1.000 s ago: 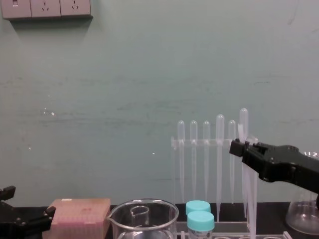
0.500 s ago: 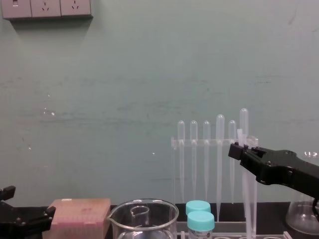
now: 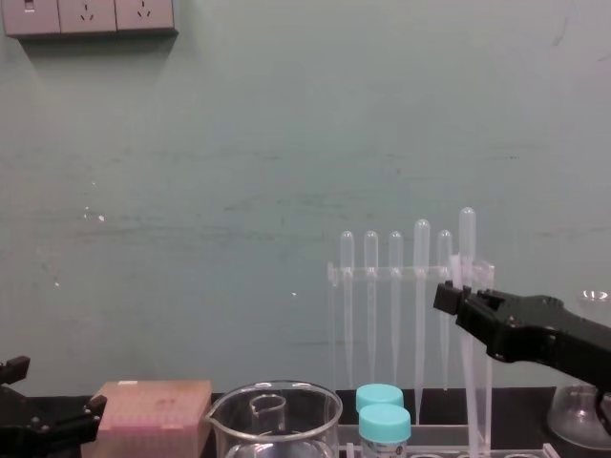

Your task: Pick up the stirring rod with one hand, then place it down.

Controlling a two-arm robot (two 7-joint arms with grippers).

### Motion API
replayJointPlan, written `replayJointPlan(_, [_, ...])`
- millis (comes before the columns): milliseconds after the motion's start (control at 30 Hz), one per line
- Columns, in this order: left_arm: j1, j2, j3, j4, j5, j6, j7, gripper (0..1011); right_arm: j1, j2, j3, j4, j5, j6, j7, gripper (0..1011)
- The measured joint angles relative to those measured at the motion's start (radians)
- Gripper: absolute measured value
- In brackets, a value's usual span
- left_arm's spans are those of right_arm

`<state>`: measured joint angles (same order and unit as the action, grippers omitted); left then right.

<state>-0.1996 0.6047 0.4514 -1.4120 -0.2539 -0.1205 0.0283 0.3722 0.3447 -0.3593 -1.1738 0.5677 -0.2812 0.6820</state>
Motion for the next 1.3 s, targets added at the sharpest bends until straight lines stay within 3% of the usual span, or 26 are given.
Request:
replayJointPlan(800, [0.000, 0.000, 0.000, 0.000, 0.000, 0.000, 0.000, 1000, -0.003, 0.000, -0.010, 0.018, -0.021, 0.009, -0.009, 82])
replayJointPlan(1300, [0.000, 0.000, 0.000, 0.000, 0.000, 0.000, 0.000, 1000, -0.003, 0.000, -0.009, 0.016, -0.019, 0.010, -0.009, 547])
